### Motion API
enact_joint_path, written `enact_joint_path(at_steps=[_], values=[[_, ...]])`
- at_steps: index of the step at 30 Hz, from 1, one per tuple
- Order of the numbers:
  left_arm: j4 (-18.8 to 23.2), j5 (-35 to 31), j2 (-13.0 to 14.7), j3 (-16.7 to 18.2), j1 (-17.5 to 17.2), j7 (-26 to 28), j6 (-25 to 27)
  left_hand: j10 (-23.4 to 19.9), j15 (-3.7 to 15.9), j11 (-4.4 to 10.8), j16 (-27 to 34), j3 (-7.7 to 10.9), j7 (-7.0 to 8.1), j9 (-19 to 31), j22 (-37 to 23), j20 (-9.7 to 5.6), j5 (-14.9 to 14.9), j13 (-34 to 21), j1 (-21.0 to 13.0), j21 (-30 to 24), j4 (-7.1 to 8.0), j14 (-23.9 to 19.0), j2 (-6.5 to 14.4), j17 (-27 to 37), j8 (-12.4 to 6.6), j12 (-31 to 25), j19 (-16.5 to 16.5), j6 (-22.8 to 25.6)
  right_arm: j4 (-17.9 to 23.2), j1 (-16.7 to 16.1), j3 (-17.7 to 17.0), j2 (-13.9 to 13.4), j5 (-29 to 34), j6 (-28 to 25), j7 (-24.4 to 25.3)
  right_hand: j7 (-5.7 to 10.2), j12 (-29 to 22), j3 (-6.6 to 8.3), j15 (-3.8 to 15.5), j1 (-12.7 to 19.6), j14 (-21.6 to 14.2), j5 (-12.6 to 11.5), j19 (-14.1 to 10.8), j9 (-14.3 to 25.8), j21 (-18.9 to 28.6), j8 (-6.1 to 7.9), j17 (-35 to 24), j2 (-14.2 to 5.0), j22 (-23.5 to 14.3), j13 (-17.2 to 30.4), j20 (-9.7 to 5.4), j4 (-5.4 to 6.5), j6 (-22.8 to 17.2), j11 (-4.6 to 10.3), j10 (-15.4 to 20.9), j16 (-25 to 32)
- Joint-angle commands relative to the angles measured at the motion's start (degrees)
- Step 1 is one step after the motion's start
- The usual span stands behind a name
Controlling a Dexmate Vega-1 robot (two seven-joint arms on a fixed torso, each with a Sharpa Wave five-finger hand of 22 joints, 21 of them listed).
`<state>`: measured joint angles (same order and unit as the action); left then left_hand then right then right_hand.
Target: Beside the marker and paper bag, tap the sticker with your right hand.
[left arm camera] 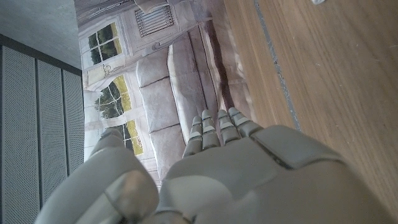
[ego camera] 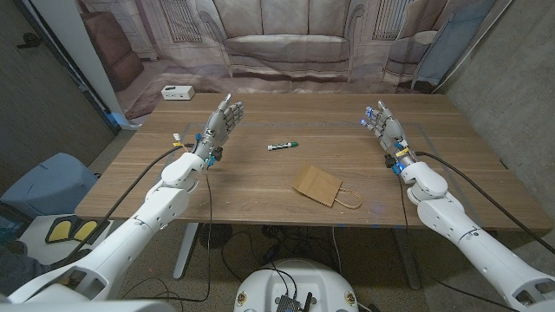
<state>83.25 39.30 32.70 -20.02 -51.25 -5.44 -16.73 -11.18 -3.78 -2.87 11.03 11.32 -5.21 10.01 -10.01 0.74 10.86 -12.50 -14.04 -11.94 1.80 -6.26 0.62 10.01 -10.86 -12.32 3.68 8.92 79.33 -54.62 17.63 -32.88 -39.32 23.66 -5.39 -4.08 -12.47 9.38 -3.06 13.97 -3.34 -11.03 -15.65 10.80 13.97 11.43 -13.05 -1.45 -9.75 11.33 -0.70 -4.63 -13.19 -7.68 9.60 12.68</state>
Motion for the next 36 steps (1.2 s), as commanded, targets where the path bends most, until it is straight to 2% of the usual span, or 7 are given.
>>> enact_joint_path(at_steps=[1, 4, 10, 16, 25, 36], values=[[4.5, -3.78, 2.05, 0.18, -2.3, 4.35, 0.31, -0.61, 0.04, -0.14, 0.37, 0.28, -0.05, 0.16, -0.18, 0.27, 0.34, 0.08, -0.39, 0.0, -0.36, -1.03, -0.13, 0.19, -0.42, -0.42, 0.65, 0.75, 3.81, -2.88, -1.76, -2.79, -0.74, -0.69, -0.24, -0.27, 0.05, 0.0, -0.41, -0.44, 0.19, -0.02, -0.1, 0.15, -0.15, -0.1, 0.05, -0.08, -0.07, 0.31, 0.05, -0.11, 0.43, 0.33, -0.08, -0.23], [5.07, -4.04, 2.02, 0.36, -2.64, 5.0, 0.01, -0.77, 0.06, -0.16, 0.41, 0.27, -0.09, 0.16, -0.18, 0.42, 0.34, 0.14, -0.4, -0.05, -0.4, -1.26, -0.13, 0.19, -0.43, -0.47, 0.86, 0.88, 3.46, -2.99, -1.83, -2.85, 0.21, 0.72, -0.38, -0.26, 0.06, -0.02, -0.35, -0.45, 0.1, -0.02, -0.29, 0.15, -0.13, -0.09, 0.06, -0.06, -0.07, 0.31, 0.01, -0.13, 0.42, 0.32, -0.08, -0.21], [2.86, 1.75, -1.39, 0.9, -2.94, 0.91, -2.67, -2.95, 0.09, -0.29, 0.8, 0.13, -0.23, 0.21, -0.17, 0.82, 0.28, 0.49, -0.42, -0.47, -0.68, -3.46, -0.15, 0.21, -0.88, -1.11, 2.79, 2.94, 3.45, -3.72, -2.28, -2.38, 0.95, 2.52, 0.56, -0.32, -0.02, -0.07, -0.45, -0.47, -0.09, -0.03, -0.59, 0.15, -0.17, -0.03, 0.09, -0.05, -0.07, 0.31, 0.14, -0.18, 0.25, 0.19, 0.24, -0.16], [3.83, -1.16, -0.57, 0.45, -2.98, 3.72, -1.74, -3.19, -0.02, -0.21, 0.78, 0.14, -0.15, 0.21, -0.17, 0.88, 0.28, 0.57, -0.48, -0.43, -0.78, -3.81, -0.11, 0.21, -0.85, -1.14, 2.98, 3.21, 4.52, -5.32, -3.27, -3.4, 1.27, 3.37, 1.06, -1.2, 0.06, -0.17, -0.45, -0.58, -0.01, -0.02, -0.48, 0.14, -0.43, 0.13, 0.11, -0.02, -0.07, 0.32, 0.15, -0.21, -0.21, -0.07, 0.15, -0.22], [5.15, -5.36, 0.26, -0.55, -2.5, 6.59, -0.96, -3.14, -0.11, -0.22, 0.63, 0.16, -0.11, 0.22, -0.17, 1.15, 0.27, 0.65, -0.56, -0.26, -0.89, -3.85, -0.03, 0.21, -0.68, -1.03, 2.84, 3.15, 6.91, -9.09, -5.75, -5.55, 0.8, 4.09, 1.96, -1.07, 0.16, -0.21, -0.49, -0.58, -0.12, -0.02, -0.9, 0.14, -0.44, 0.04, 0.14, 0.0, -0.07, 0.33, 0.11, -0.29, -0.07, 0.03, 0.0, -0.22], [6.34, -6.02, 0.26, -0.92, -2.11, 8.32, 1.09, -3.43, -0.17, -0.47, 0.55, 0.21, -0.14, 0.23, -0.18, 1.13, 0.25, 0.74, -0.67, 0.0, -1.04, -4.11, 0.1, 0.21, -0.62, -1.04, 2.47, 3.35, 8.29, -12.53, -8.07, -6.58, -0.46, 5.1, 1.79, -1.1, 0.09, -0.22, -0.46, -0.56, -0.5, -0.04, -1.29, 0.14, -0.53, 0.02, 0.18, -0.11, -0.07, 0.34, 0.16, -0.36, -0.05, 0.11, 0.29, -0.11]])
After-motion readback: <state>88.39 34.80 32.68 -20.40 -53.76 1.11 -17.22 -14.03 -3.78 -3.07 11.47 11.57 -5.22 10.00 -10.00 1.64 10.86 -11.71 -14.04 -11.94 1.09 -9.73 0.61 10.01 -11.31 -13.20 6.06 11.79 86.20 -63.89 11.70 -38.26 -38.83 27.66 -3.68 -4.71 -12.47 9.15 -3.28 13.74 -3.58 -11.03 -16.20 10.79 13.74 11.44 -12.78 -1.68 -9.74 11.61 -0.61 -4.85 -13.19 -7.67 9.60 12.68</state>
